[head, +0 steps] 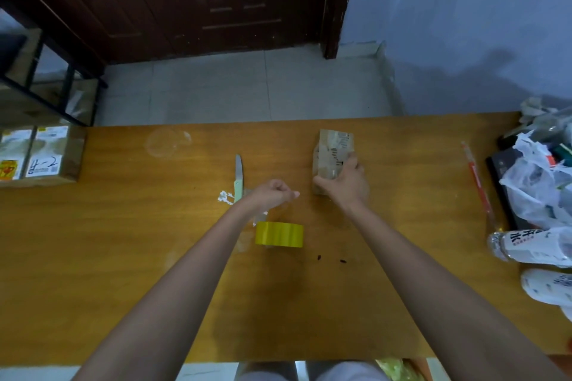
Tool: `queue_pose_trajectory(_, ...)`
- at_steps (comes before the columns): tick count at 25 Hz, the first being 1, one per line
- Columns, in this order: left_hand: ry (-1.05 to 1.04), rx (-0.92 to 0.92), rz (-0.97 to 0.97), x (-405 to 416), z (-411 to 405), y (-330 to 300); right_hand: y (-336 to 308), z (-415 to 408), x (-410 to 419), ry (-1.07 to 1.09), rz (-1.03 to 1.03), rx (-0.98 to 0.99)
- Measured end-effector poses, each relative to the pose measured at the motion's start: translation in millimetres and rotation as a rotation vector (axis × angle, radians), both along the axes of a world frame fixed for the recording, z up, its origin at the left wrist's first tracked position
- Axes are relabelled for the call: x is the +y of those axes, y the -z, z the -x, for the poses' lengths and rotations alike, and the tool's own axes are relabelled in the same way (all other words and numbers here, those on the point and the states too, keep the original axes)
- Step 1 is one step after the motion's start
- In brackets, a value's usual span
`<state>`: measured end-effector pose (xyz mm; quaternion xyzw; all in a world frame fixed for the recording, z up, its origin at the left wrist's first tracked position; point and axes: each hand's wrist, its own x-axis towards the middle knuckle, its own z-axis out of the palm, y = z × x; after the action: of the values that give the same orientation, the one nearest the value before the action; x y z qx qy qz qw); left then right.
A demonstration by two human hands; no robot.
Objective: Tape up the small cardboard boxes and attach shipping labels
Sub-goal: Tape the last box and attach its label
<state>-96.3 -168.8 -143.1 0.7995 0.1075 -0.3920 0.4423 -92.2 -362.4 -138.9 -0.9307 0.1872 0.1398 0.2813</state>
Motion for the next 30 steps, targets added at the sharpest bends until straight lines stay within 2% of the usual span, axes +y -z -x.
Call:
queue_pose_trajectory(5,-0.338,-0.045,0.132,-13.5,5.6,-9.4,-28.8,24.6,16.0,-0.068,-0.127,-0.11)
queue_pose_trajectory(9,-0.511,-0.069,0.3,-22.0,16.9,-16.0,-41.8,55.0,24.1,-0.136,-0.159,-0.148)
queue_pose_trajectory(12,-0.523,-0.081,0.371,-11.5,34.6,-22.2,-44.1,71.4,22.0,-0.078,-0.266,-0.142)
queue_pose_trajectory(15,-0.458,0.021,0.551,14.4,59.3,-34.0,-48.2,85.2,20.9,0.09,-0.611,-0.091)
queue_pose_trajectory(17,-0.335,0.098,0.577,32.1,77.2,-41.3,-47.3,99.1,24.8,0.127,-0.793,-0.017)
queue_pose_trajectory(18,-0.294,0.111,0.558,41.3,88.9,-42.3,-45.1,109.5,30.0,0.091,-0.817,0.026)
queue_pose_trajectory(21,-0.188,0.16,0.451,68.2,121.8,-39.6,-34.7,138.6,50.2,-0.081,-0.744,0.105)
queue_pose_trajectory(24,-0.106,0.313,0.35,106.0,154.4,-21.4,-20.4,149.8,63.7,-0.102,-0.45,-0.156)
queue_pose_trajectory(26,-0.095,0.383,0.25,123.0,174.5,-6.8,-15.3,143.9,67.1,-0.201,-0.247,-0.267)
queue_pose_trajectory(30,-0.183,0.398,0.194,117.5,196.3,20.8,-9.8,120.1,77.3,-0.369,-0.05,-0.188)
